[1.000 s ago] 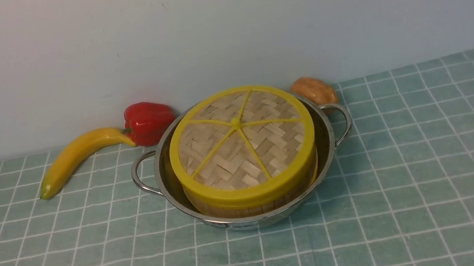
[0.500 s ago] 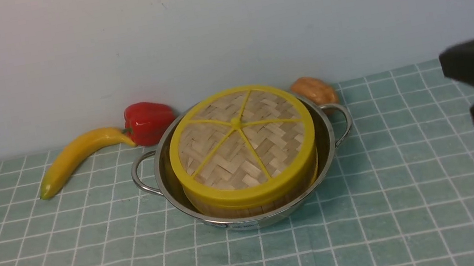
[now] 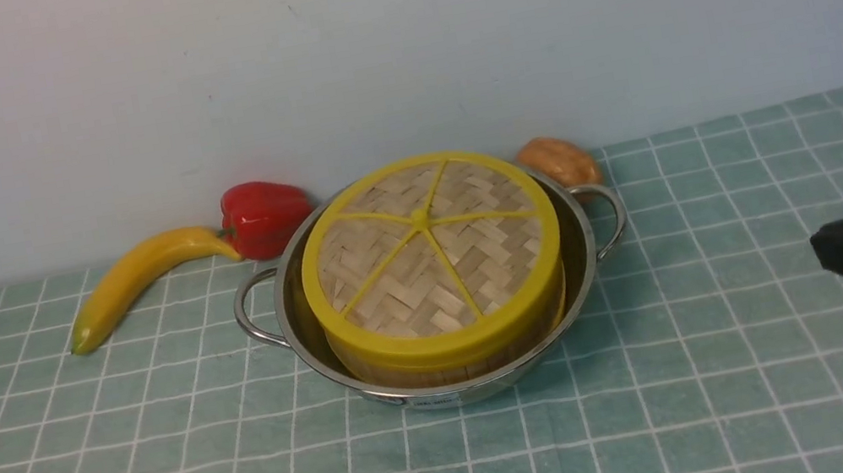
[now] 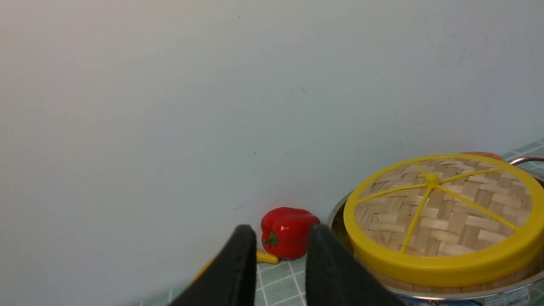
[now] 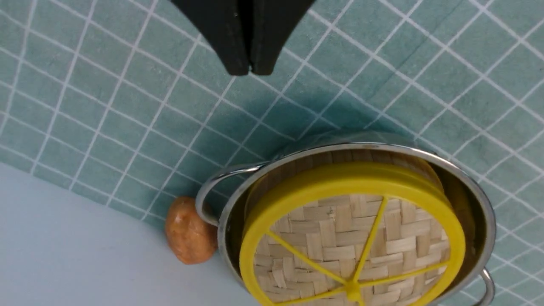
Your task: Place the steamer in the pot on the blue tablecloth, and put the lid on the steamer.
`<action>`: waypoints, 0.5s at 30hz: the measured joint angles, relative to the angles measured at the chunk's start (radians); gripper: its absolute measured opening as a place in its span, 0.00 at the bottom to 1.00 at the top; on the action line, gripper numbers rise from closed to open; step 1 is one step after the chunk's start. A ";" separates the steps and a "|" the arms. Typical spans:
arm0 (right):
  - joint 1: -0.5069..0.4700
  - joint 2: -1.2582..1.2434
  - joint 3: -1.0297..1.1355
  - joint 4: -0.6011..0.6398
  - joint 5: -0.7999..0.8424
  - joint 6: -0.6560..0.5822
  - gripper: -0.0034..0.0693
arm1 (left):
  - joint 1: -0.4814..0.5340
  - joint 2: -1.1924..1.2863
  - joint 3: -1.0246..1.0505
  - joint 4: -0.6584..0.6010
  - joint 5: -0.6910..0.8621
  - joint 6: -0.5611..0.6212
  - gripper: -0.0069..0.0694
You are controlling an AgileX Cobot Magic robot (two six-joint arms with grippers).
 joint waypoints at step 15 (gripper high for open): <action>-0.377 -0.571 0.402 0.010 -0.222 0.077 0.07 | 0.000 0.000 0.000 0.000 0.000 0.000 0.34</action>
